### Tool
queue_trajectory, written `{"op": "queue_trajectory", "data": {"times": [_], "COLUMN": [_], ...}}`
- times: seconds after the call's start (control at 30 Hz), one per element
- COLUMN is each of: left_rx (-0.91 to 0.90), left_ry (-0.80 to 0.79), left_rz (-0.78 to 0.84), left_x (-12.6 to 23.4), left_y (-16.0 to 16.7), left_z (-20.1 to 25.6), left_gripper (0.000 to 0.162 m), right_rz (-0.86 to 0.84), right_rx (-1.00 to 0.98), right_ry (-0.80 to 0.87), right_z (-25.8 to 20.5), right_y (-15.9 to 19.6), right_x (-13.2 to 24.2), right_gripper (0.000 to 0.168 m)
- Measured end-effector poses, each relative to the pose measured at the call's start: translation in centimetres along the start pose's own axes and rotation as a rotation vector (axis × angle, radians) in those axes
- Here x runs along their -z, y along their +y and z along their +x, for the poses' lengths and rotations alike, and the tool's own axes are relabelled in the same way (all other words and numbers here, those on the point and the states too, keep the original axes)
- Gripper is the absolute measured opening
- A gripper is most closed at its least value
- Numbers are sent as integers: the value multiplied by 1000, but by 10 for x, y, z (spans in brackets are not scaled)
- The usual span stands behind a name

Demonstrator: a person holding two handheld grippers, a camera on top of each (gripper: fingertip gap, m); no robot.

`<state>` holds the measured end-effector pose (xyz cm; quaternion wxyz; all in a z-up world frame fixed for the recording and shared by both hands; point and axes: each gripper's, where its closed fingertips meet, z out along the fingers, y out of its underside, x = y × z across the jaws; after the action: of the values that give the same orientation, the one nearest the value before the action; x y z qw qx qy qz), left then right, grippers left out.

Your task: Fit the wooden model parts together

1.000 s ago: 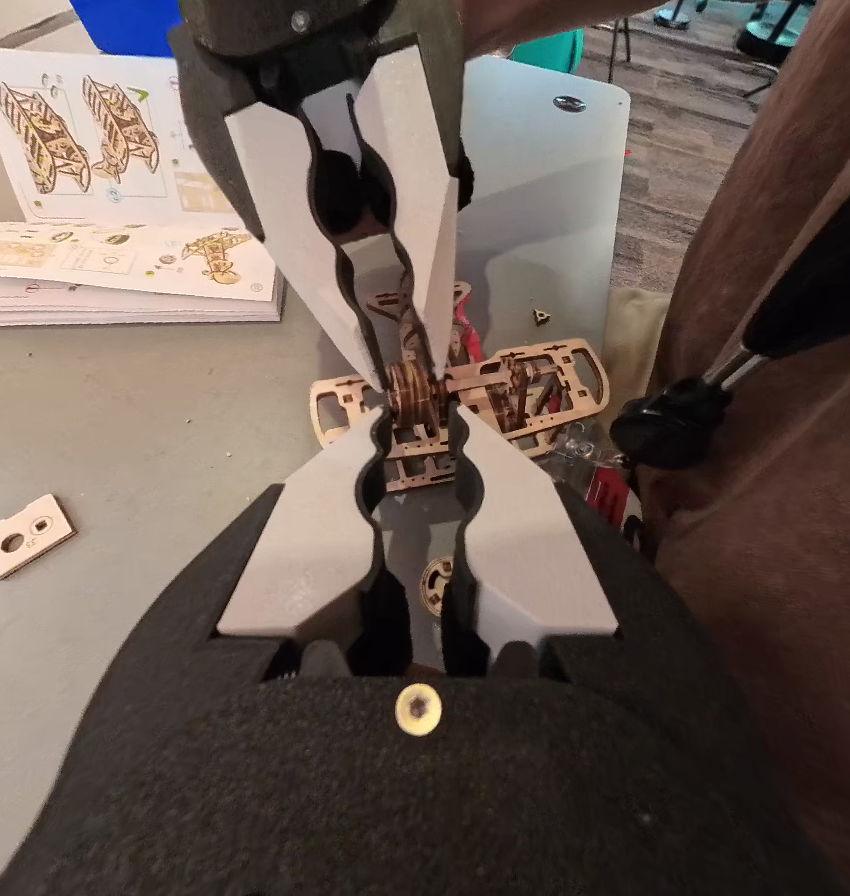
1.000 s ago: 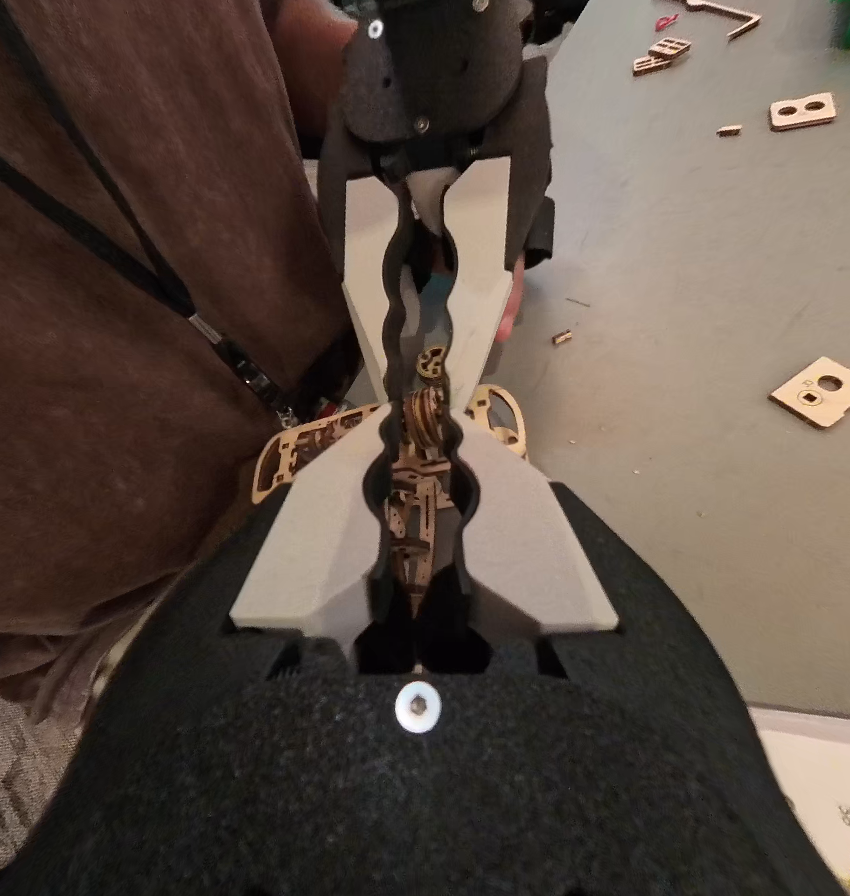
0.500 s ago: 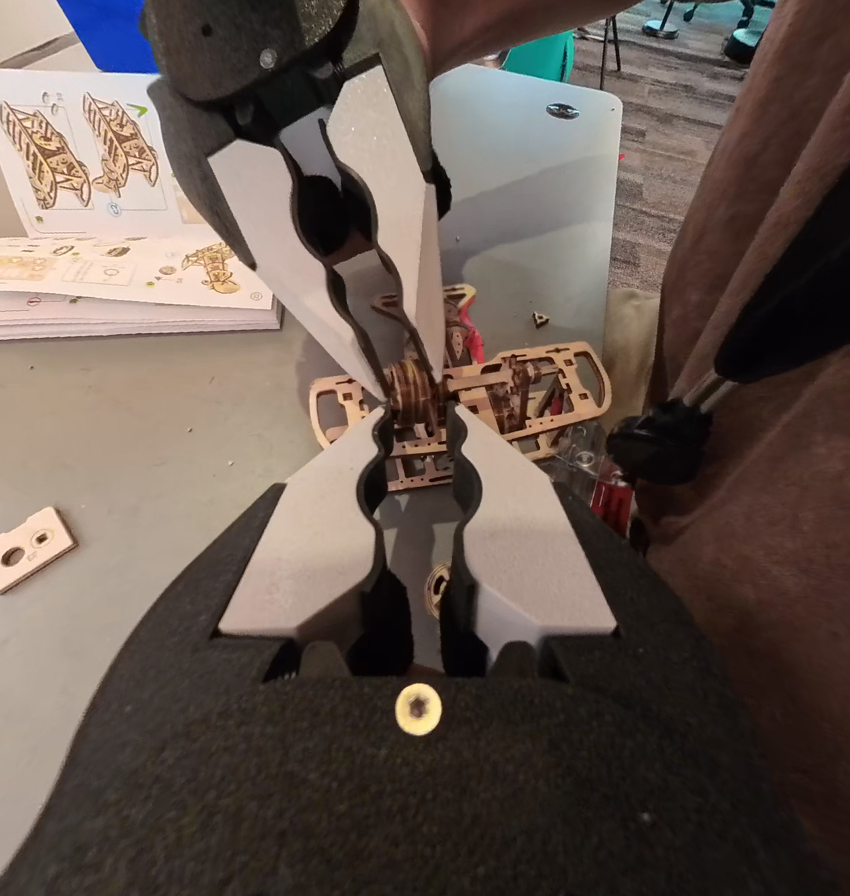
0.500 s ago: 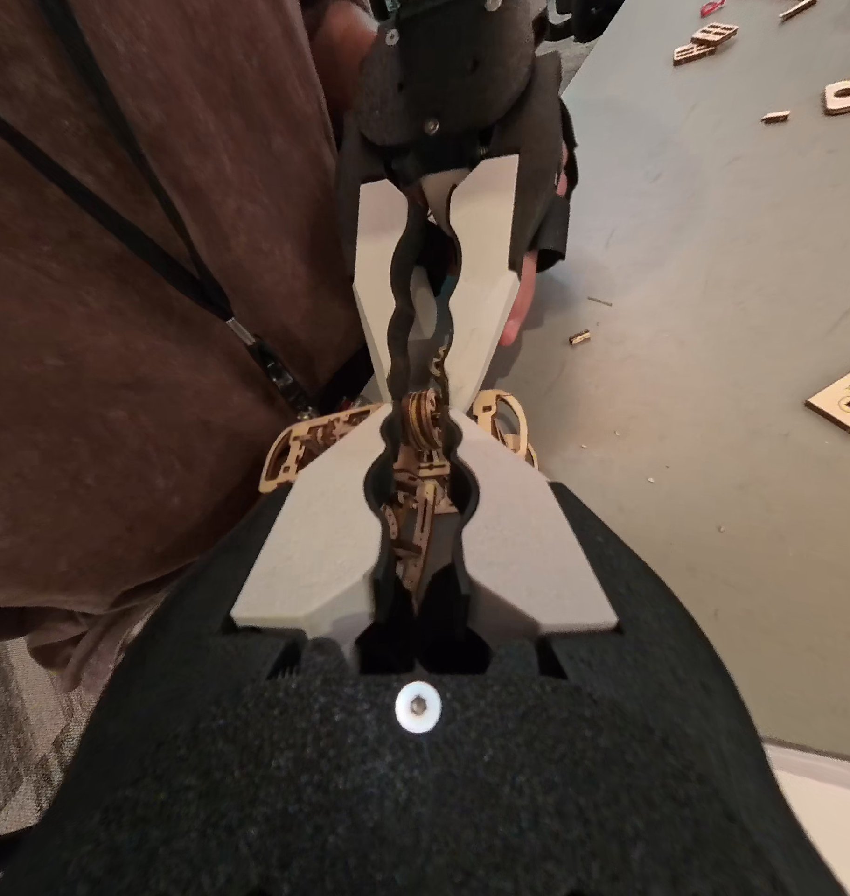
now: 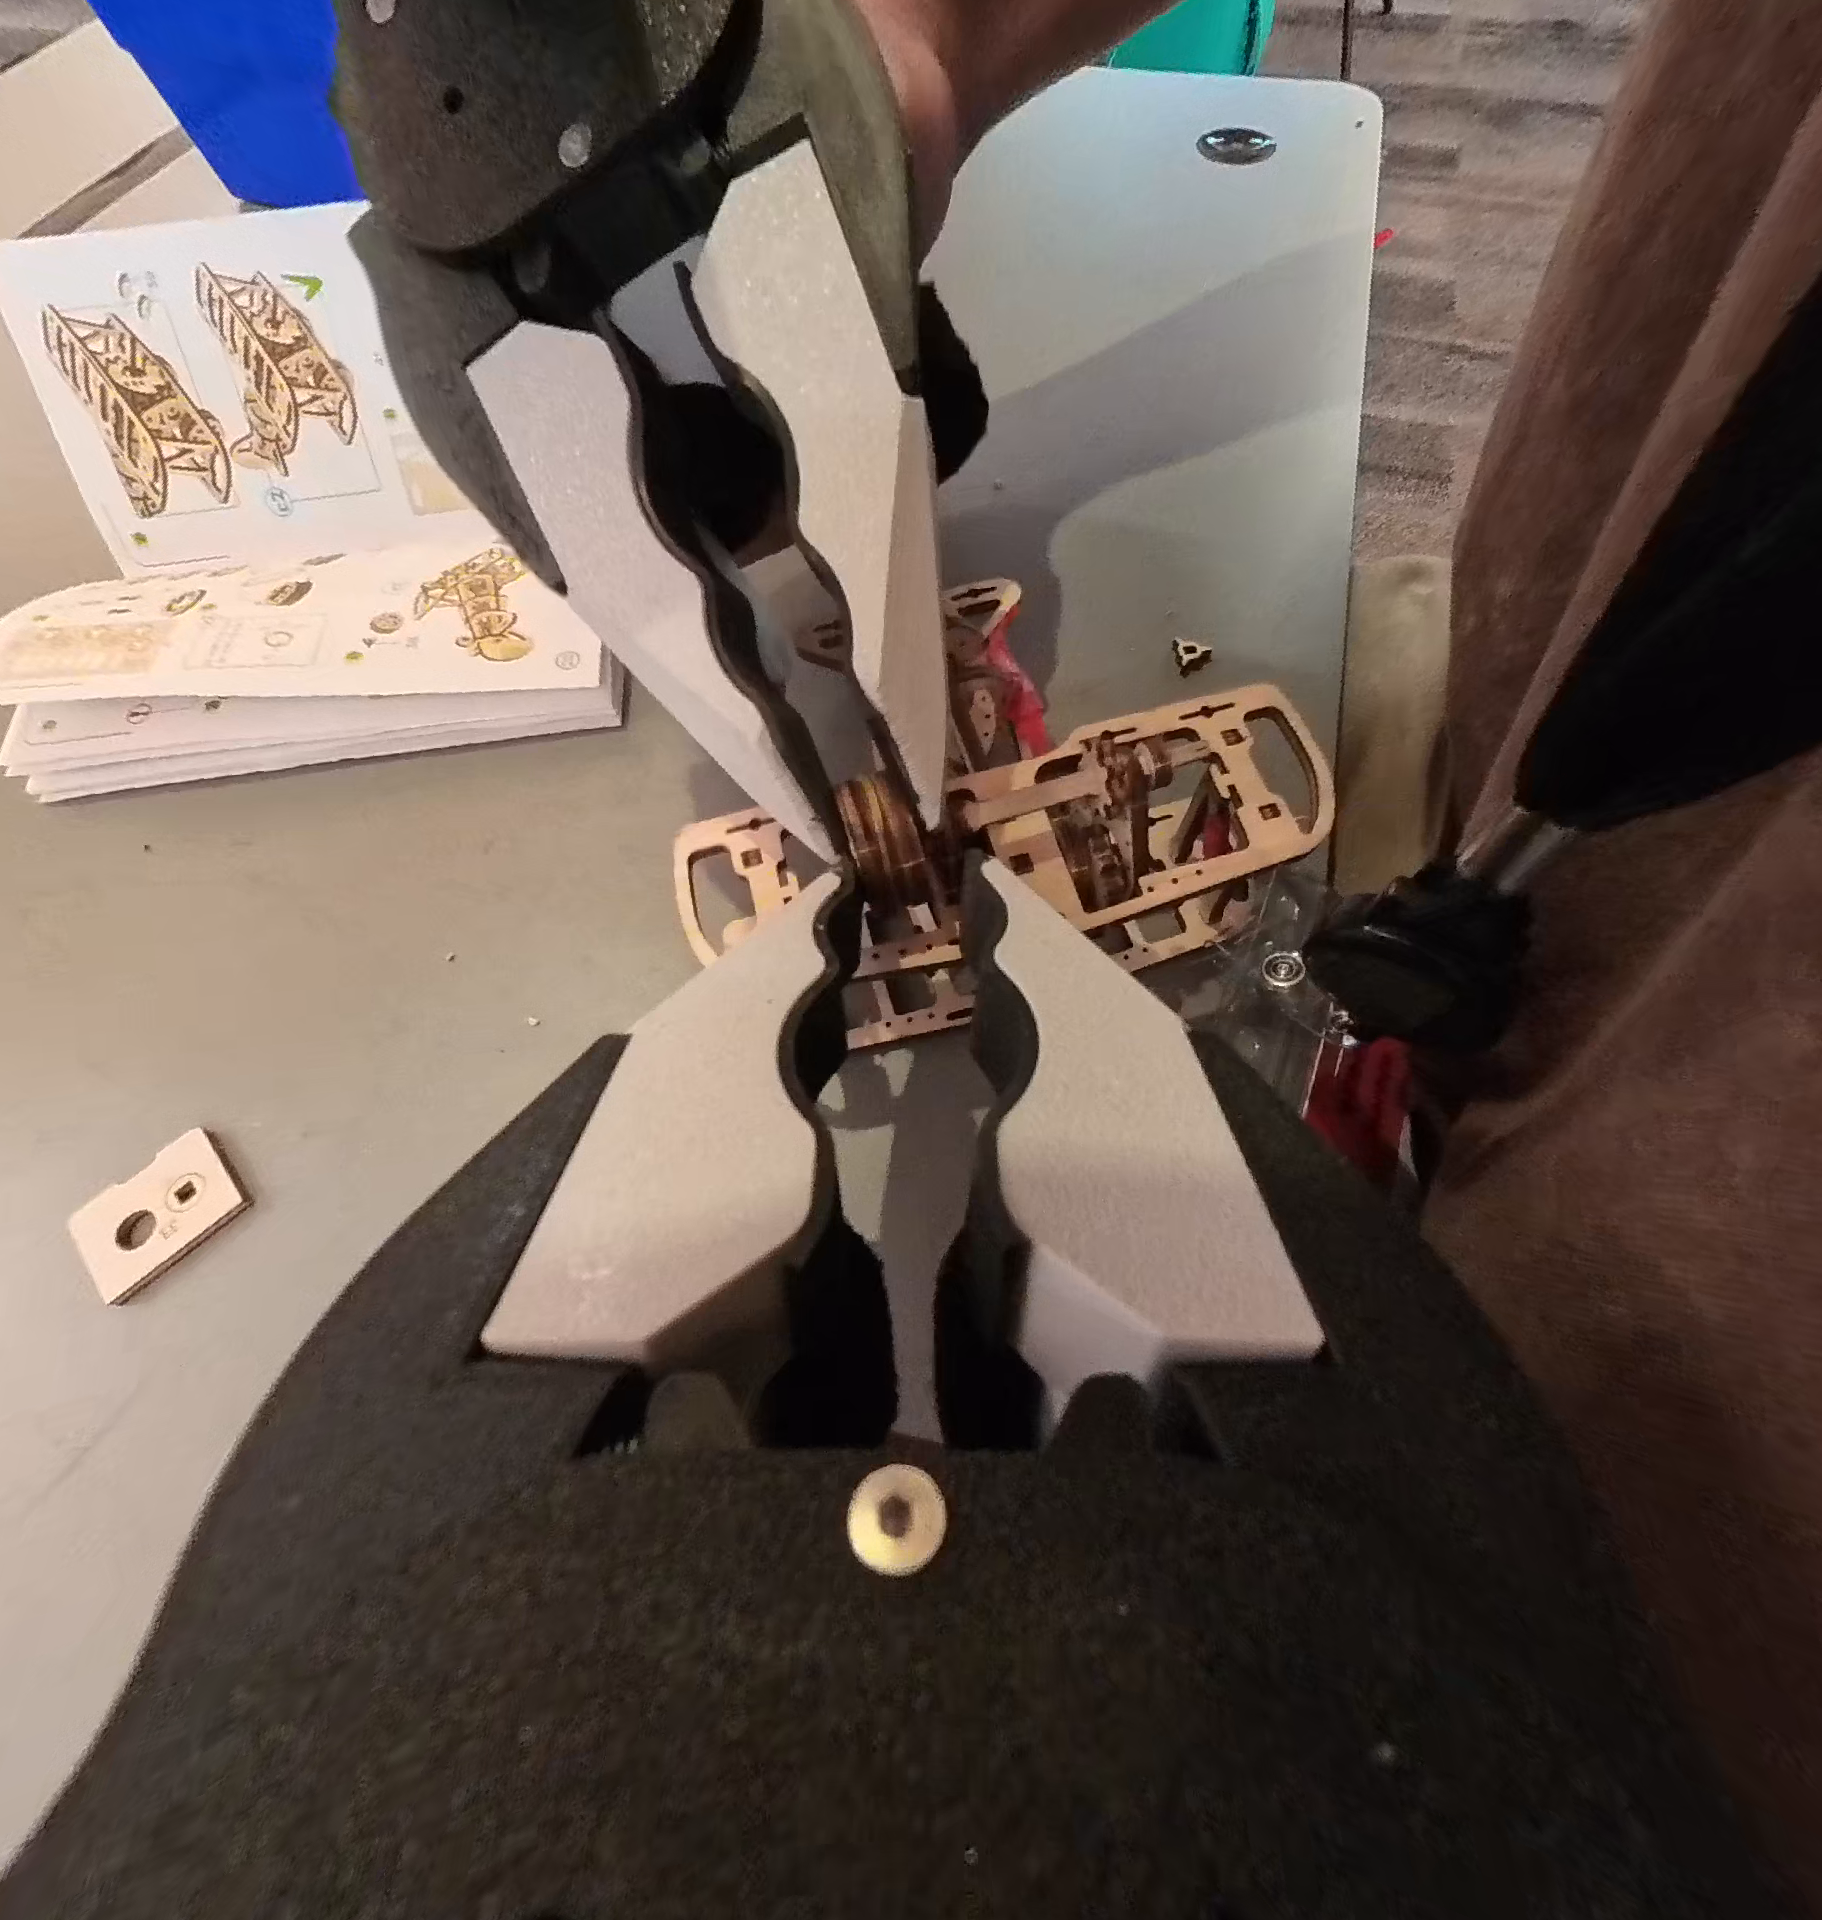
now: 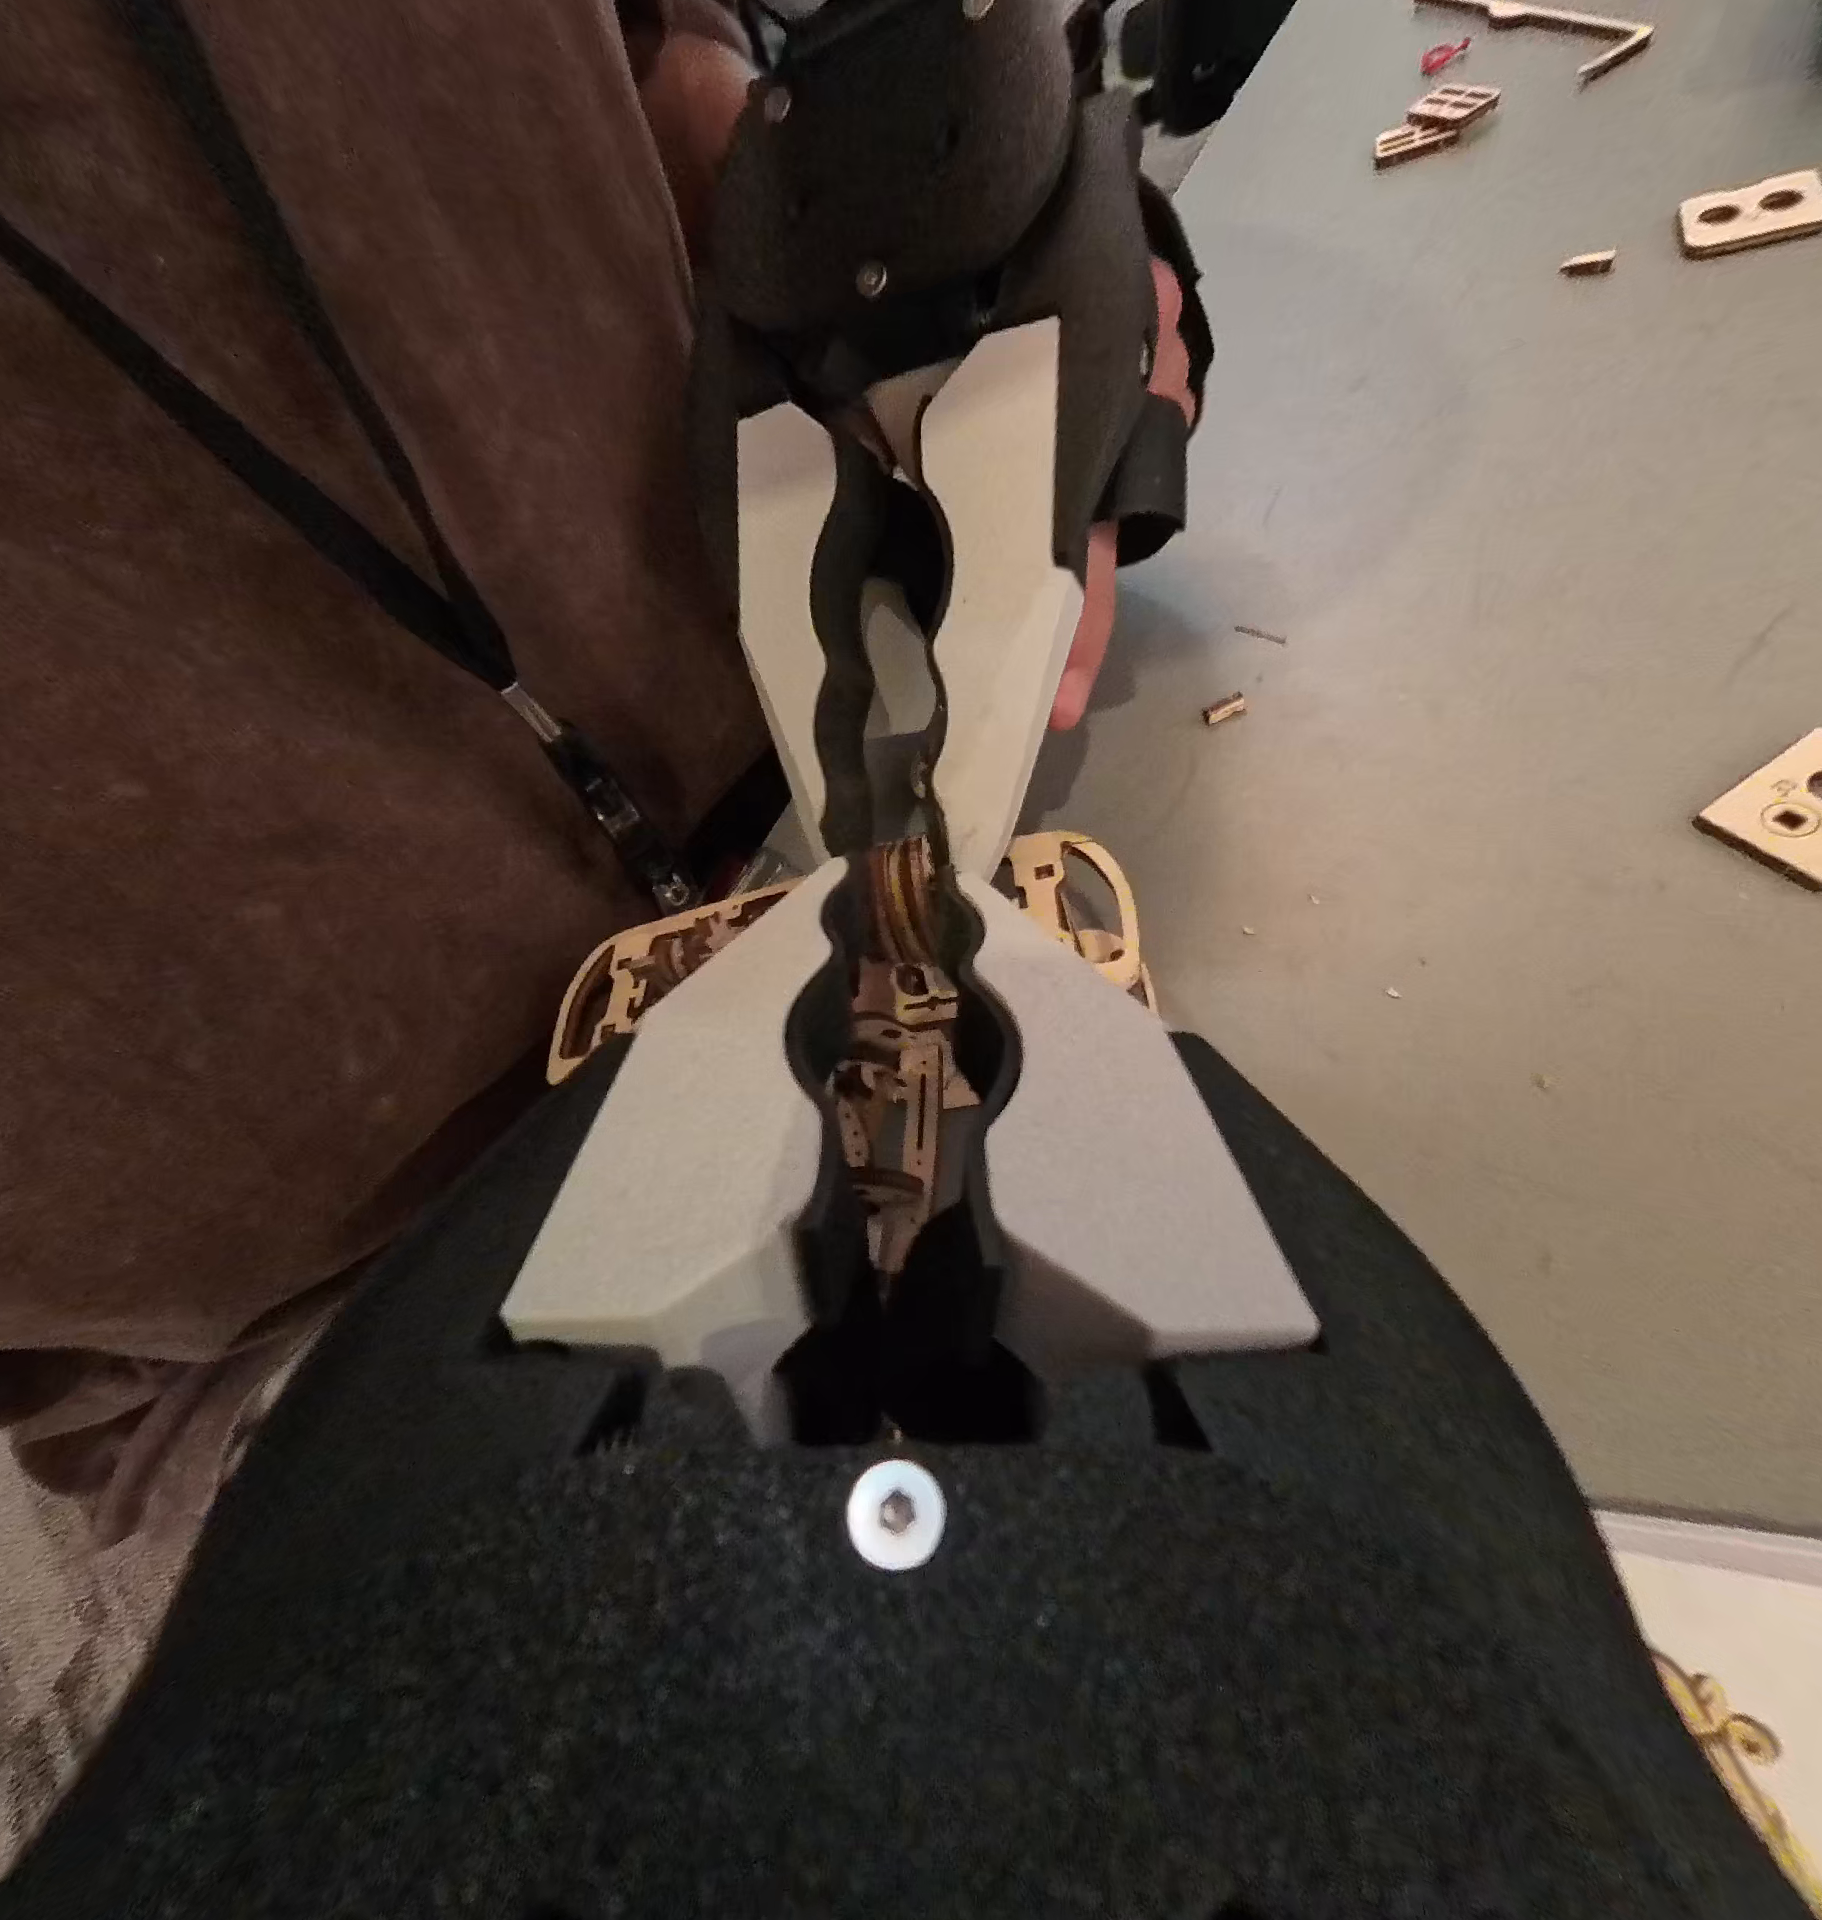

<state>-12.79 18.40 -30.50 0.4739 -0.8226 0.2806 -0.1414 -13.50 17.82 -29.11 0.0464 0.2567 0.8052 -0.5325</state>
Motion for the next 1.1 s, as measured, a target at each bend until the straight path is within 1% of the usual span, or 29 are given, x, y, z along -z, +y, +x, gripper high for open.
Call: {"op": "queue_trajectory", "data": {"times": [0.03, 0.2, 0.4, 0.5, 0.7, 0.77, 0.8, 0.87, 0.97, 1.0, 1.07, 1.1], "left_rx": [0, 2, 4, 20, -12, -27, -26, -14, 41, 69, 117, 134], "left_ry": [-2, 8, 22, 20, -7, -20, -21, -36, -74, -98, -169, -198], "left_rz": [1, -1, -9, -6, -9, -22, -27, -34, -47, -52, -65, -74], "left_x": [0, -3, -4, -5, -6, -6, -7, -7, -8, -9, -11, -12], "left_y": [0, -2, -3, -4, -5, -5, -5, -5, -6, -6, -7, -7], "left_z": [1, 4, 6, 6, 5, 4, 4, 2, 0, -1, -3, -2], "left_gripper": [15, 16, 16, 16, 16, 16, 16, 16, 17, 16, 16, 16], "right_rz": [5, -22, -28, -27, -2, 6, 24, 29, 44, 74, 130, 137], "right_rx": [4, 17, 20, -13, -4, -24, -59, -154, -282, -298, -322, -332], "right_ry": [6, 24, 25, 13, 54, 90, 106, 89, 192, 246, 378, 466], "right_z": [-1, -3, -5, -4, -3, -3, -2, -7, 2, 3, 3, 2], "right_y": [0, 3, 4, 5, 5, 3, 0, -4, -13, -19, -26, -23], "right_x": [0, 4, 3, 5, 7, 11, 15, 27, 48, 53, 59, 61], "right_gripper": [12, 17, 14, 13, 12, 17, 26, 26, 27, 32, 33, 30]}}
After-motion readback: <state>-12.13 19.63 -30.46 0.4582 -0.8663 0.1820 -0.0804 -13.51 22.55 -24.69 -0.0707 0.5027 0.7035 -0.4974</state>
